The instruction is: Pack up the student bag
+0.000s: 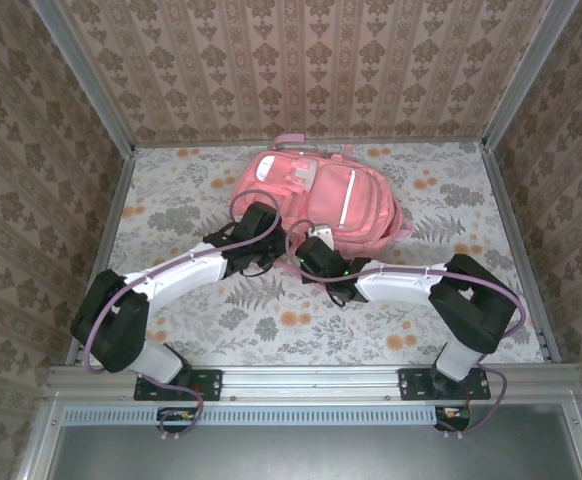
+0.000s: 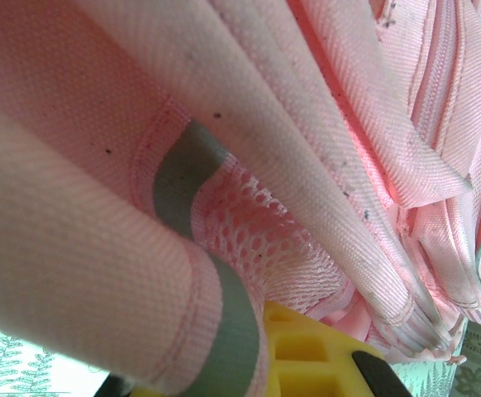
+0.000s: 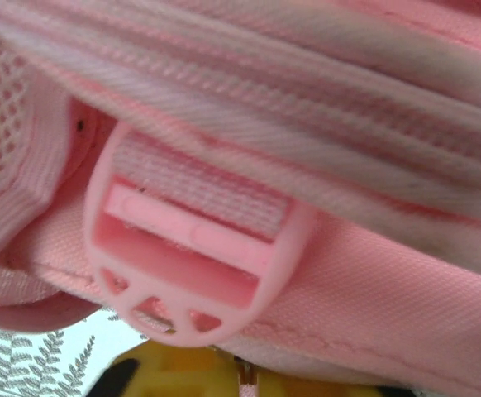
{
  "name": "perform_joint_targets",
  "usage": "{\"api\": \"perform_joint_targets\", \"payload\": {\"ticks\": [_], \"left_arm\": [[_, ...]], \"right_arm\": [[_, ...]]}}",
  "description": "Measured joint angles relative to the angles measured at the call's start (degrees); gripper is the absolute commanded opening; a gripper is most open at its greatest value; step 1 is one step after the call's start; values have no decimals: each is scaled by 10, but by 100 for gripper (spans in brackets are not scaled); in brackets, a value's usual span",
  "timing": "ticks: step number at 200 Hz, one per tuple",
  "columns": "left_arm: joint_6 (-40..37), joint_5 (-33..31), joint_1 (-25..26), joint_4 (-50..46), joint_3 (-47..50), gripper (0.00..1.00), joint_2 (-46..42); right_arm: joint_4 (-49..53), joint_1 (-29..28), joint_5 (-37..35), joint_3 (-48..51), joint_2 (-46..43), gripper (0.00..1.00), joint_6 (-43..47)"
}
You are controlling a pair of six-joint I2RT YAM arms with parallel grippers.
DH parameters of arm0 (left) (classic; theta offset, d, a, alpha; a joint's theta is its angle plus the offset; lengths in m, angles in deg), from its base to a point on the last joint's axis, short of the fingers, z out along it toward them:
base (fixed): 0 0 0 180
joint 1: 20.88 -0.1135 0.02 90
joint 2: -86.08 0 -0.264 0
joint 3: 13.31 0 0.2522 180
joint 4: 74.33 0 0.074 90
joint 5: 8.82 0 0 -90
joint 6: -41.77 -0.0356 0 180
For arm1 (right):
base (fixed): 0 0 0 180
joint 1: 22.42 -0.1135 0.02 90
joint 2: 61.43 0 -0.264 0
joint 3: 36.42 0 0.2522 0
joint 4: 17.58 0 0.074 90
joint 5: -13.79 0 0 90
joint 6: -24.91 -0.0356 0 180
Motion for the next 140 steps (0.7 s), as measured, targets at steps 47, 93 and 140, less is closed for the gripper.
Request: {"api": "perform_joint_targets", "payload": {"ticks": [47,93,140], "left_arm": [[0,0,-4,-3,0,0,0],[0,12,-34,-11,12,0,-35],[-5,35,-82,-26,53,0,-92]], "right_arm": [[0,0,-2,0,-2,0,2],[0,1,-5,27,-48,0,4],[5,13,0,71,-98,0,12]]}}
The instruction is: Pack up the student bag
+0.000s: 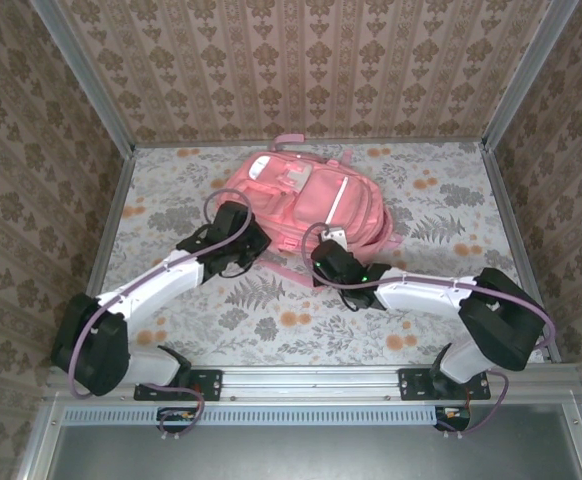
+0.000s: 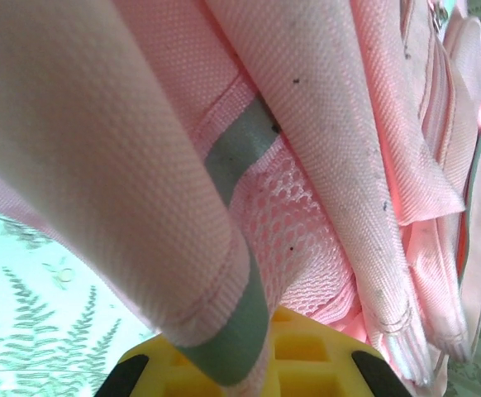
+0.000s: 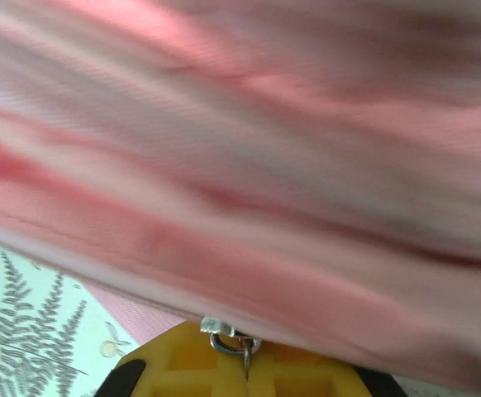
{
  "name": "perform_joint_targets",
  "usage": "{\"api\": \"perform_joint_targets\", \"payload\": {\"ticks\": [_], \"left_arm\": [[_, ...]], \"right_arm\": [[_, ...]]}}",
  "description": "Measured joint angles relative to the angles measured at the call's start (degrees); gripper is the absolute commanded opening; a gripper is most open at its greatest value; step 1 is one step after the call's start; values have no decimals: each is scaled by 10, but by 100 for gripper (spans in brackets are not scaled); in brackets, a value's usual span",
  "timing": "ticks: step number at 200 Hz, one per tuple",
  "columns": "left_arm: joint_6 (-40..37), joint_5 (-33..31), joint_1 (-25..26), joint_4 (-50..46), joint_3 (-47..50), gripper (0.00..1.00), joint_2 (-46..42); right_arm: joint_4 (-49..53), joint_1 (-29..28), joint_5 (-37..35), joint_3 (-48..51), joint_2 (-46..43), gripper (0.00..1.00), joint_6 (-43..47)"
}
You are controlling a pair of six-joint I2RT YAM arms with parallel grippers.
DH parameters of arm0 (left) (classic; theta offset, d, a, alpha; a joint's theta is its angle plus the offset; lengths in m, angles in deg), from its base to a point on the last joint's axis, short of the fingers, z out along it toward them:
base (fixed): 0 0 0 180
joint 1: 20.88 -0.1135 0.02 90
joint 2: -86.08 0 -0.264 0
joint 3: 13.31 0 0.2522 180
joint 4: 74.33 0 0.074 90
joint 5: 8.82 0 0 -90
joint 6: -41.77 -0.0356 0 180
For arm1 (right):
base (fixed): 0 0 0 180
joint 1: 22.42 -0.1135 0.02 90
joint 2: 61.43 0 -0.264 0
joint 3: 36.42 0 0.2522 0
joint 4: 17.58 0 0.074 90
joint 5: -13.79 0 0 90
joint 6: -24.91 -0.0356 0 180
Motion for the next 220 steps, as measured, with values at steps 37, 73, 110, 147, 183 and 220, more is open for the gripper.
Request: {"api": "perform_joint_targets", "payload": {"ticks": [37,73,110,147,183,220], "left_arm": [[-28,23,-69,-38,13,0,-26],[-80,70,-144,-65,15,0,-27],[-144,129,-199,-84,-8,0,37],[-222,144,-226,-130,-108,16,145],[-272,108,-245,-129,-157,52,170],[-282,93,-247,-135,-141,65,130]], "right_arm": [[29,38,5,48,-50,0,4],[40,54,36,66,-90,0,23],[40,53,91,67,-98,0,35],[45,25,133,53,-95,0,35],[73,-23,150,-15,-45,0,34],[84,-70,168,-84,36,0,30]]}}
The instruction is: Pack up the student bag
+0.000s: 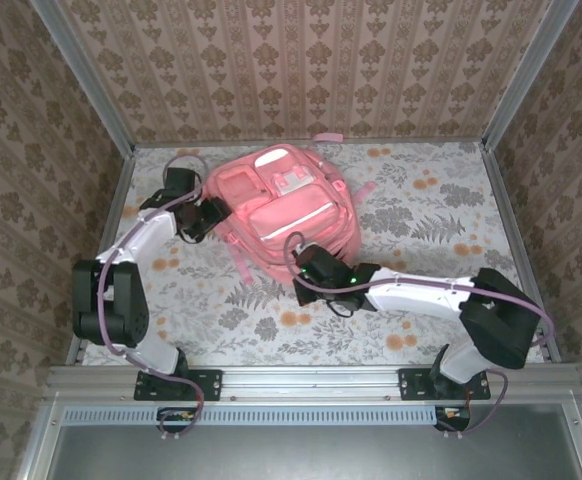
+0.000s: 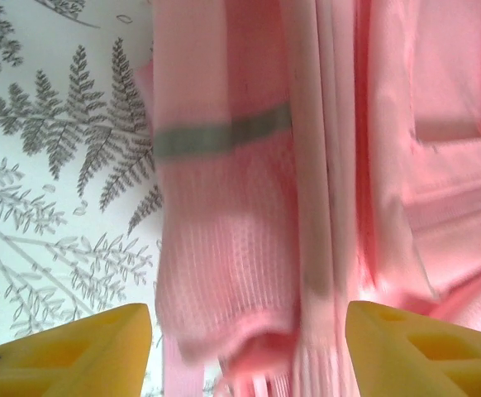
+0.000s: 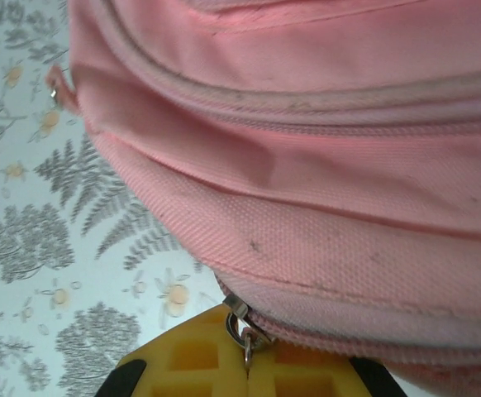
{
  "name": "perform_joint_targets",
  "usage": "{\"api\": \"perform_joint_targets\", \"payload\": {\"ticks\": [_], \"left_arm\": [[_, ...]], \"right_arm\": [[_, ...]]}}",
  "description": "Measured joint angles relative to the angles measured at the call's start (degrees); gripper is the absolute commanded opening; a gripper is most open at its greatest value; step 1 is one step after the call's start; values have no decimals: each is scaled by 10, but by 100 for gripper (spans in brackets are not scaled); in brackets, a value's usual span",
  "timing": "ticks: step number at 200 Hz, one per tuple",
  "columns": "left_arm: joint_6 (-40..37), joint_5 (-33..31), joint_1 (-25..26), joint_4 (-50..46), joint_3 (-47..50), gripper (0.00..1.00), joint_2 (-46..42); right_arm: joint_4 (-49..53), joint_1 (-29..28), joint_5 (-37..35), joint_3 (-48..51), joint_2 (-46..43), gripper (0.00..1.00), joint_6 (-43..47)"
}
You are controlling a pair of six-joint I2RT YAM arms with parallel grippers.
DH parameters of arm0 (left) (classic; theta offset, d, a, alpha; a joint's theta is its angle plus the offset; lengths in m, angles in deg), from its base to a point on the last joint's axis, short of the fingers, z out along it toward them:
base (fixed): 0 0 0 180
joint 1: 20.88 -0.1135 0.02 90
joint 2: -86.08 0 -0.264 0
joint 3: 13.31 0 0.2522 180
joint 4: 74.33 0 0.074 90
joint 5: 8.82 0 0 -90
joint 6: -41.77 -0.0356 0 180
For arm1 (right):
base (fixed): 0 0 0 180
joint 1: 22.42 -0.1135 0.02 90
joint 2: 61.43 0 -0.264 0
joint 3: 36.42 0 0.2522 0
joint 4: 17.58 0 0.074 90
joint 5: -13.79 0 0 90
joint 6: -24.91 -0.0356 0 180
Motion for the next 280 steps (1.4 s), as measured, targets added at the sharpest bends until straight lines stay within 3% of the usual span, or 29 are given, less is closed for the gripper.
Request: {"api": "perform_joint_targets", "payload": {"ticks": [33,72,99,131,147,185,238,280], "left_arm": [[33,-13,34,-21,83,63,-121],[151,-18,145,18,223,60,-262],[234,-31,216,67,273,60,-270],[283,-57,265,118,271,58,-235],[294,-67,274,134,266,47,-215],[314,-87,278,143,252,0,-188],[311,-111,274,84,226,0,-201],[297,-112,252,51,226,0,-222]], "right_arm": [[-2,-16,18,-54,59,0,-3],[-2,-17,31,-83,89,0,-6],[-2,-18,36,-90,97,0,-7],[-2,-20,37,-92,98,0,-7],[-2,-21,37,-92,98,0,-11],[-2,-24,36,-92,98,0,-15],[-18,-24,20,-86,92,0,-15],[-23,-8,14,-29,40,0,-12]]}}
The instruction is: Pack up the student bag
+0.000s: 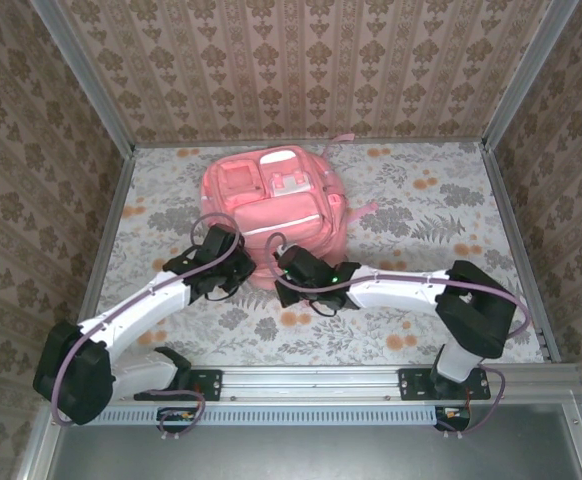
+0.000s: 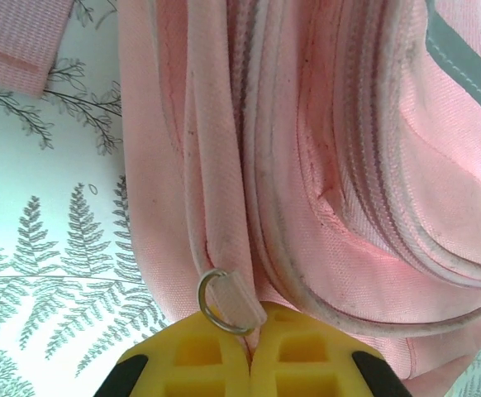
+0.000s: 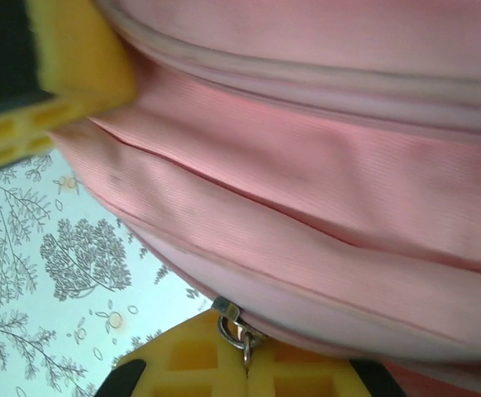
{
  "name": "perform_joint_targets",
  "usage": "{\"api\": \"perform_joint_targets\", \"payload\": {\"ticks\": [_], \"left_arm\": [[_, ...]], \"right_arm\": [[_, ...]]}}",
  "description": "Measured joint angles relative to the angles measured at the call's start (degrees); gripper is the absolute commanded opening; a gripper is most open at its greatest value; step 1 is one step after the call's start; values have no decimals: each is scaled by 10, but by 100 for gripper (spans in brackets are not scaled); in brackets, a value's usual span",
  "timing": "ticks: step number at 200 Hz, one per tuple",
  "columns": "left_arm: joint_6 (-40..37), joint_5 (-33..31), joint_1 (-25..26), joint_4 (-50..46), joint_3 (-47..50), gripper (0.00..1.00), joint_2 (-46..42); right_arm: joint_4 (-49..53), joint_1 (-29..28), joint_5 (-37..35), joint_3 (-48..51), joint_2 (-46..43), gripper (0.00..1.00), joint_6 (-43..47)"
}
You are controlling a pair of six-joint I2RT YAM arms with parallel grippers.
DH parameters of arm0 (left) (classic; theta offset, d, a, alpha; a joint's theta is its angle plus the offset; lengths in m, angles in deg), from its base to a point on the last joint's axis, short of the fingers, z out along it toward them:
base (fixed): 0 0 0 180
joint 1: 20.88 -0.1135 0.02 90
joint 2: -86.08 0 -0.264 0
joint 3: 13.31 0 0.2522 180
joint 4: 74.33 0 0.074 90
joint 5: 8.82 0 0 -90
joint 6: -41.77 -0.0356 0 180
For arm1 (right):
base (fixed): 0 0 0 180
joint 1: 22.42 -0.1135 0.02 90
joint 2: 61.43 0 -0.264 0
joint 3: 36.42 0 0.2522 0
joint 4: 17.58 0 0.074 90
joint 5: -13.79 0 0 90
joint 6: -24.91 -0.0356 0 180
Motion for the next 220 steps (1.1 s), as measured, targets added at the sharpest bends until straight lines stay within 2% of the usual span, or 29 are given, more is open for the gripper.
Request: {"api": "perform_joint_targets", "payload": {"ticks": [47,106,171,180,192,214,220], "left_arm": [[-23,2,-19,-19,0,0,-16],[-61,36,-63,-34,0,0,-49],[-113,86,-132,-57,-11,0,-52],[-125,89,-146,-66,-20,7,-40],[-146,87,-163,-77,-31,24,-23],[-174,46,-200,-101,-52,46,-4],[-183,38,-206,-106,-56,49,-3]], "right_arm": [[3,64,-1,66,-67,0,15],[-12,118,47,76,-76,0,62],[-14,120,102,53,-73,0,89],[-10,109,98,46,-68,0,87],[-5,88,89,33,-56,0,80],[10,49,67,9,-22,0,59],[14,41,63,2,-11,0,54]]}}
